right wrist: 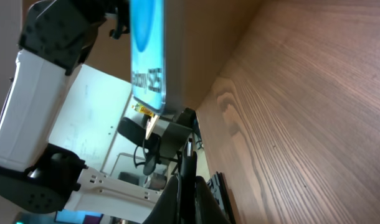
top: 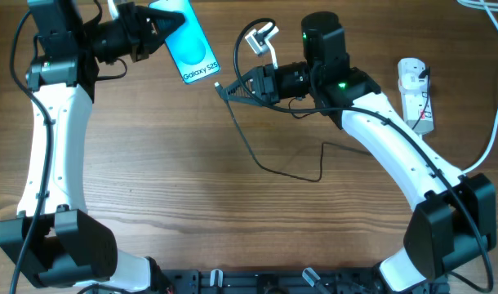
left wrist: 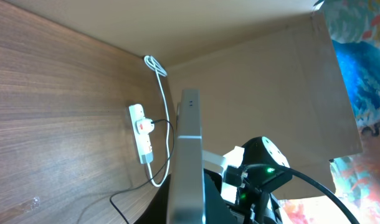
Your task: Plug charger to phone and switch on socket
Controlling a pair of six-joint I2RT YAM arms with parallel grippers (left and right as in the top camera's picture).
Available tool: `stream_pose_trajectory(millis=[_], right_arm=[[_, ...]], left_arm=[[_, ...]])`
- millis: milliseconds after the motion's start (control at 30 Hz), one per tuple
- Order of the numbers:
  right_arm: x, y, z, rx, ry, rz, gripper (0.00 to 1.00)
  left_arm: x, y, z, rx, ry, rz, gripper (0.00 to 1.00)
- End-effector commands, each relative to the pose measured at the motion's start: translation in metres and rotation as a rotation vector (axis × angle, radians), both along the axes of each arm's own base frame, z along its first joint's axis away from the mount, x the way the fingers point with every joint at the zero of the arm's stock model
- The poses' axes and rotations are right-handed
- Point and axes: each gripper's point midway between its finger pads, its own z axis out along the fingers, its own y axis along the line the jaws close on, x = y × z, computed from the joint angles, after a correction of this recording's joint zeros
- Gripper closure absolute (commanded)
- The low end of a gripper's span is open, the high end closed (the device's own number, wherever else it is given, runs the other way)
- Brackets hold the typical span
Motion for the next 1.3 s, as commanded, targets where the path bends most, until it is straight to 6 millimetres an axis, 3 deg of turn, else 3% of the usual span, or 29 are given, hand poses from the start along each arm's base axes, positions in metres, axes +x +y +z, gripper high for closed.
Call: stream_pose_trajectory(millis=[0, 167, 333, 467, 800, 1067, 1267], right_arm=[[0.002, 0.001, 0.008, 0.015, -0.026, 0.004, 0.96], [0.001, 0.0, 0.009, 0.021, -0.027, 0.012, 0.96], [-0.004, 0.001, 0.023, 0.066, -0.027, 0.053, 0.96], [-0.002, 0.002, 0.026, 0.072, -0.017, 0.042, 0.95], [0.004, 0.004, 0.041, 0.109, -0.054, 0.026, 0.96], [0.008, 0.006, 0.036, 0.084, 0.047, -0.008, 0.96], [0.007, 0.006, 0.039, 0.091, 0.043, -0.001, 0.96]], left_arm=[[-0.003, -0.001, 0.004, -0.016, 0.004, -0.016, 0.96], [0.0, 0.0, 0.003, -0.008, 0.007, 0.001, 0.96], [0.001, 0.001, 0.004, -0.016, 0.02, 0.012, 0.96], [0.007, 0.005, 0.014, -0.038, 0.004, 0.03, 0.96], [0.006, 0.01, 0.016, -0.046, -0.002, 0.027, 0.96], [0.007, 0.011, 0.019, -0.062, 0.018, 0.037, 0.96], [0.003, -0.008, 0.019, -0.064, 0.025, -0.006, 0.96]])
